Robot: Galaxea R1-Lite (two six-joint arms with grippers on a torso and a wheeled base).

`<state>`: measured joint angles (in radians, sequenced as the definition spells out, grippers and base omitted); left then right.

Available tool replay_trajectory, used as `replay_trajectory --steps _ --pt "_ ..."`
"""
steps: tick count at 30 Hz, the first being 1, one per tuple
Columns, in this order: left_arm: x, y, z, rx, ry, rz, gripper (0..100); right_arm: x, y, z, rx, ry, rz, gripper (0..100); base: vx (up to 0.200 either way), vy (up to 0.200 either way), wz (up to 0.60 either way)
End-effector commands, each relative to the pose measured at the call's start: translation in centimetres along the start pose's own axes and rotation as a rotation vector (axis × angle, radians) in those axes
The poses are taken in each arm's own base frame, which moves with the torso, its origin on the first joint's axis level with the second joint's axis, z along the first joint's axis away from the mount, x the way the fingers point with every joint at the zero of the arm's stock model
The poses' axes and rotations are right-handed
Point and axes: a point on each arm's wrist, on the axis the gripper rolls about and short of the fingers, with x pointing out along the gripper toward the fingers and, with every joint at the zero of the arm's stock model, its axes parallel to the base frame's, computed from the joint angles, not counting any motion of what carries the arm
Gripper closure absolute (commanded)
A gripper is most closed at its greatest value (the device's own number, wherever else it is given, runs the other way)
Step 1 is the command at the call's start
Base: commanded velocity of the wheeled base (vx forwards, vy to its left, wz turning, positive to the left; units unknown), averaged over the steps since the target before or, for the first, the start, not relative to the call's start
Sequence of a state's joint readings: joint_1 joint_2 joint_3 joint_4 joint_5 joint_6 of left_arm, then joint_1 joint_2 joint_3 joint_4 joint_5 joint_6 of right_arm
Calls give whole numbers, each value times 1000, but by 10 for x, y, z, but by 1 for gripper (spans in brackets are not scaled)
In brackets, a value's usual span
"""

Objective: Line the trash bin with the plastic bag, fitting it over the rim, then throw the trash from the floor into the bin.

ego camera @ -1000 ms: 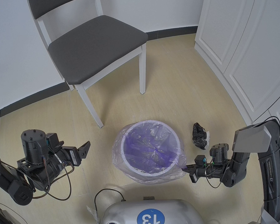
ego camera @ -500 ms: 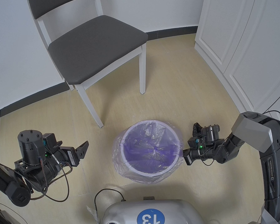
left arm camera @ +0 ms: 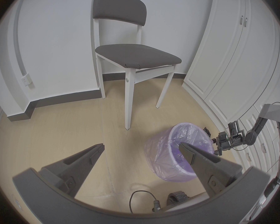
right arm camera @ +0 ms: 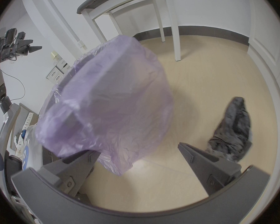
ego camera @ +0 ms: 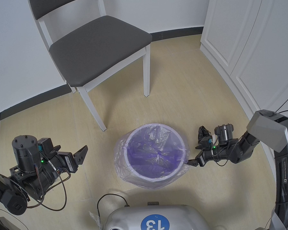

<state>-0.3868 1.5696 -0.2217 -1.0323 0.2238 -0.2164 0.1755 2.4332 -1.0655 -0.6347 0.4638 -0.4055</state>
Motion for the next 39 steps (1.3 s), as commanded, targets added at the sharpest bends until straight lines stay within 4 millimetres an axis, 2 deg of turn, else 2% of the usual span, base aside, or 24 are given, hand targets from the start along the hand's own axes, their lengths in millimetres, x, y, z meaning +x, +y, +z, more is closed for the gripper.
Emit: replay_trajectory --steps 1,2,6,10,14,19,23,27,28,32,33,36,37,39 --pt "-10 1 4 -8 -29 -11 0 -42 -8 17 -9 -51 -56 0 0 0 0" --pt "-11 1 5 -12 -34 -13 0 -55 -17 21 -4 -74 -81 0 0 0 0" --pt "-11 -1 4 -14 -34 -26 0 -59 -36 29 -1 -109 -129 0 0 0 0" --pt "-9 -3 4 -12 -31 -36 0 -36 -58 26 33 -110 -149 0 0 0 0" --pt "-9 -5 2 -9 -24 -44 0 1 -80 17 54 -61 -194 0 0 0 0" --pt "-10 -4 2 -11 -25 -40 0 33 -101 6 80 -14 -198 0 0 0 0" --pt "-11 -3 -1 -8 -16 -35 0 46 -107 -2 96 20 -198 0 0 0 0" --pt "-11 -3 -1 -7 -12 -33 0 45 -108 -5 96 49 -189 0 0 0 0" --pt "-10 -3 -1 -9 -14 -33 0 43 -110 -5 95 48 -193 100 0 0 0" --pt "-11 -3 -1 -11 -14 -33 0 37 -111 -2 86 44 -198 100 0 0 0" --pt "-11 -3 -1 -12 -13 -36 0 20 -111 15 55 21 -215 100 0 0 0" --pt "-13 -3 0 -23 -20 -38 0 -18 -103 48 17 -25 -240 100 0 0 0" --pt "-14 -4 0 -23 -22 -39 0 -24 -101 53 12 -31 -244 100 0 0 0" --pt "-19 -2 0 -24 -32 -42 0 -65 -87 81 -17 -82 -260 100 0 0 0"
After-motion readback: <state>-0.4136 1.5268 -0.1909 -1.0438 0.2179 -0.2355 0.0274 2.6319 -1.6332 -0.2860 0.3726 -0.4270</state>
